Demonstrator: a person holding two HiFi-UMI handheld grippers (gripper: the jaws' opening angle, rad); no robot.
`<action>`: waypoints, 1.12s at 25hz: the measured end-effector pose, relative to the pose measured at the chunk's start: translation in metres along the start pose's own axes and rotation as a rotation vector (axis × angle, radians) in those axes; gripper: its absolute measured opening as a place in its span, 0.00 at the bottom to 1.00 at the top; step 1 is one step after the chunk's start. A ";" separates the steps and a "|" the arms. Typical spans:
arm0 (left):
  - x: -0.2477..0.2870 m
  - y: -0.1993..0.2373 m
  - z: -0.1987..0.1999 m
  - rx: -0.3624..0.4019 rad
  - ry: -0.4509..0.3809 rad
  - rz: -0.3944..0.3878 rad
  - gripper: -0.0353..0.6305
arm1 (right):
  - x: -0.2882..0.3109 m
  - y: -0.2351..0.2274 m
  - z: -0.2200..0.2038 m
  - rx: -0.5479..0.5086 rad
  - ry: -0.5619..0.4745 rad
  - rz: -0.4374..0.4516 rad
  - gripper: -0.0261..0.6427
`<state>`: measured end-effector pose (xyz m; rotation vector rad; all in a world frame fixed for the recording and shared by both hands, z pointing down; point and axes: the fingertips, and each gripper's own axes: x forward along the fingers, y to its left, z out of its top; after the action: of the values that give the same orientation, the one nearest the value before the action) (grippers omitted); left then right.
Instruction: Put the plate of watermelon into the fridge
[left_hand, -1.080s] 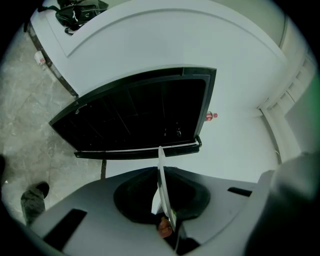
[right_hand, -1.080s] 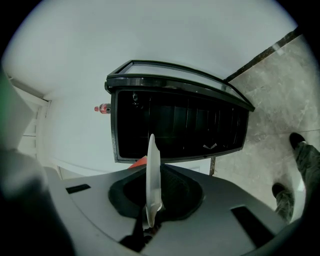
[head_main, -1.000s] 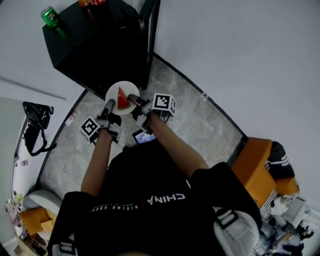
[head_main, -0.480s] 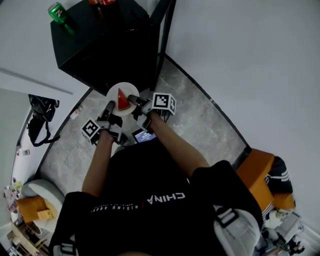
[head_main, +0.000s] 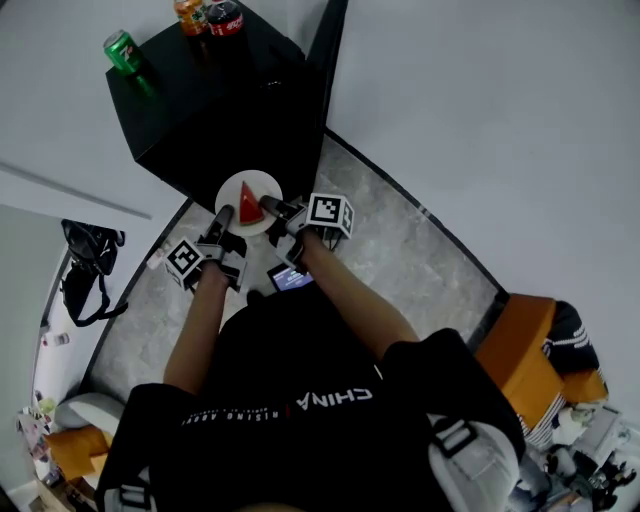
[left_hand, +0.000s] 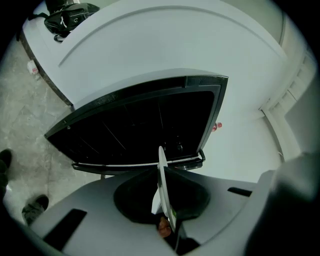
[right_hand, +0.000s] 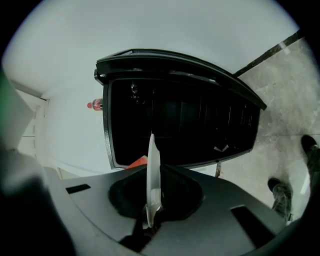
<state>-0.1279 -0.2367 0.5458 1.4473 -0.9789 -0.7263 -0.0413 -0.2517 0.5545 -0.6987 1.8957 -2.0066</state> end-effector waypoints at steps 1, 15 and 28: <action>0.002 -0.002 0.000 0.000 0.005 -0.005 0.10 | -0.001 0.002 0.002 -0.005 -0.007 -0.001 0.08; 0.015 -0.006 -0.006 -0.008 0.033 -0.034 0.10 | -0.011 0.007 0.014 -0.043 -0.045 -0.015 0.08; 0.006 0.000 -0.005 0.021 -0.005 -0.006 0.10 | -0.004 -0.001 0.008 0.008 0.005 -0.009 0.08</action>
<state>-0.1211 -0.2397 0.5469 1.4673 -0.9894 -0.7266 -0.0336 -0.2558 0.5550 -0.7019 1.8900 -2.0217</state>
